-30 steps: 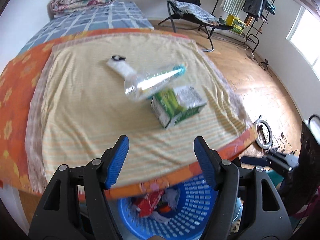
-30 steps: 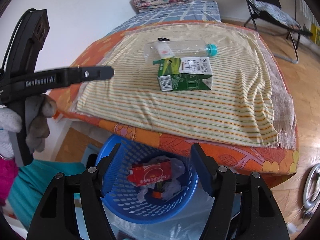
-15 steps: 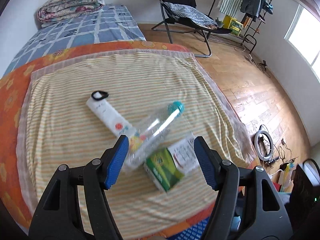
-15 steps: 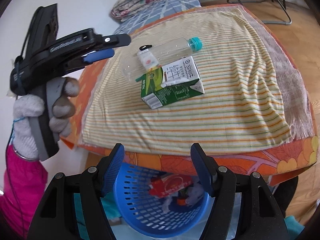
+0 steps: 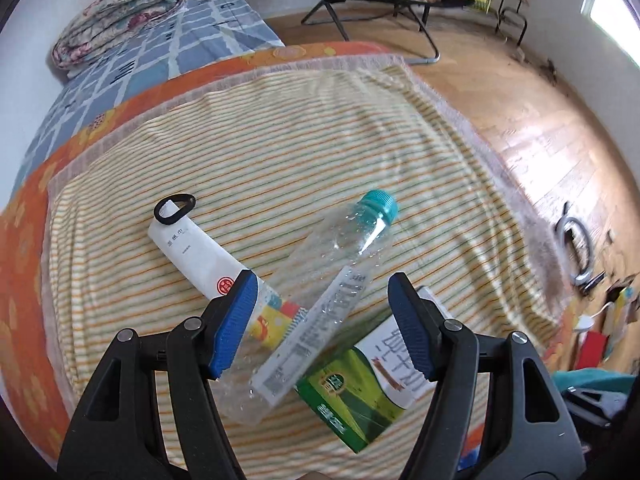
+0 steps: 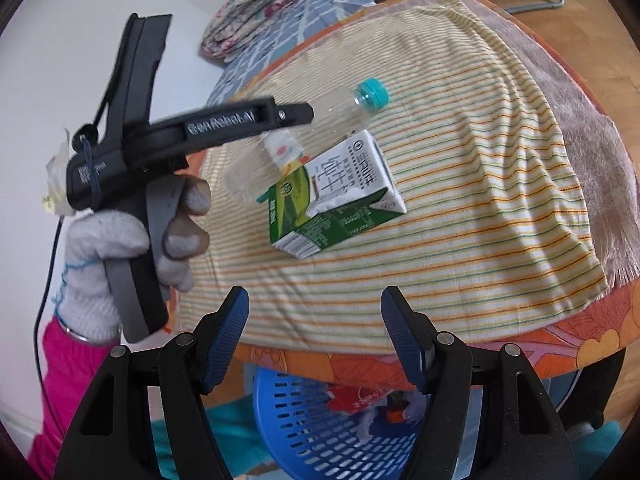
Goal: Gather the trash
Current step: 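Grasp the clear plastic bottle with the left tool while the right tool grasps the milk carton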
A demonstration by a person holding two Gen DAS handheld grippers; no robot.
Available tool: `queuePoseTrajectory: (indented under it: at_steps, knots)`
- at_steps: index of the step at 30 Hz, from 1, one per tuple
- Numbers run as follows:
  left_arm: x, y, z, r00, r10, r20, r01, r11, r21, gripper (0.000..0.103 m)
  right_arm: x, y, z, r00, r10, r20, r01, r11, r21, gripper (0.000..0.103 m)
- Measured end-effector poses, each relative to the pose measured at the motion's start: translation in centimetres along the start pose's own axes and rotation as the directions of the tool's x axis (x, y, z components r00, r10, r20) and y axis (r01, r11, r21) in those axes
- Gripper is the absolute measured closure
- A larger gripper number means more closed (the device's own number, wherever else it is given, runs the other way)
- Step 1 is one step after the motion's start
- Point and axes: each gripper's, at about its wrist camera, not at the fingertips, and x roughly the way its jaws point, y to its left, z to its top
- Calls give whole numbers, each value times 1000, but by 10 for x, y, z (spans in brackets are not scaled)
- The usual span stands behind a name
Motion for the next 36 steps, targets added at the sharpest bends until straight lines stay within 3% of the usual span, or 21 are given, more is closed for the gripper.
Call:
queuePoseTrajectory:
  at_steps: [5, 14, 23, 36]
  knots:
    - [19, 4, -4, 997, 63, -42, -62, 998, 16, 33, 5, -1, 6, 1000, 6, 8, -6, 1000, 16, 35]
    - [14, 49, -18, 999, -29, -37, 24, 990, -138, 36, 24, -11, 21, 1000, 11, 20, -13, 996, 91, 35]
    - [-9, 70, -48, 999, -19, -30, 15, 991, -135, 50, 48, -30, 39, 998, 48, 37, -55, 972, 228, 35]
    - [-24, 91, -89, 998, -23, -62, 15, 990, -138, 50, 91, -18, 82, 998, 0, 62, -17, 963, 269, 35]
